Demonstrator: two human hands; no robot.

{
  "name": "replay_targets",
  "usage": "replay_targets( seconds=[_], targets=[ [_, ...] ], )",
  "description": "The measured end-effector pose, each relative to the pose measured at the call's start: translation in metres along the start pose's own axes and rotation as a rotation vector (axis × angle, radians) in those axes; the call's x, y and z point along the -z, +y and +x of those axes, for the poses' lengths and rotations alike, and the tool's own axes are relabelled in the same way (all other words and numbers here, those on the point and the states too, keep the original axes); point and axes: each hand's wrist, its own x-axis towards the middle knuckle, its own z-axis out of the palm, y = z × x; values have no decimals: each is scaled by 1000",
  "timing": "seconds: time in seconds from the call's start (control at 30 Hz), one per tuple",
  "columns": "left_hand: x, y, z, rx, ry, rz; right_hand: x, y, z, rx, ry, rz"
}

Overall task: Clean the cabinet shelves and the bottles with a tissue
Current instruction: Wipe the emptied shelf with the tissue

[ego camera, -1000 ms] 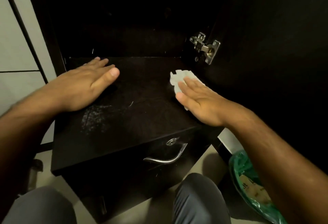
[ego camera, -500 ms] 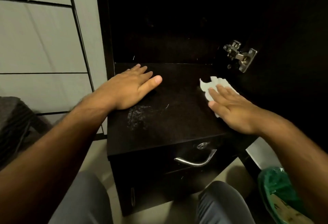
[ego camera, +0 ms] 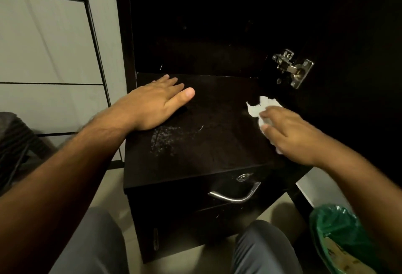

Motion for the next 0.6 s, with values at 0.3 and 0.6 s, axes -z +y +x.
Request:
replay_targets(
  seconds=[0.3,0.6],
  targets=[
    [-3,-4,2,-28,45,-51,-9,-15,-27,170,-283,1],
    [-2,-9,2,-56,64,-120,-19,-40,51,222,-166,-48]
  ],
)
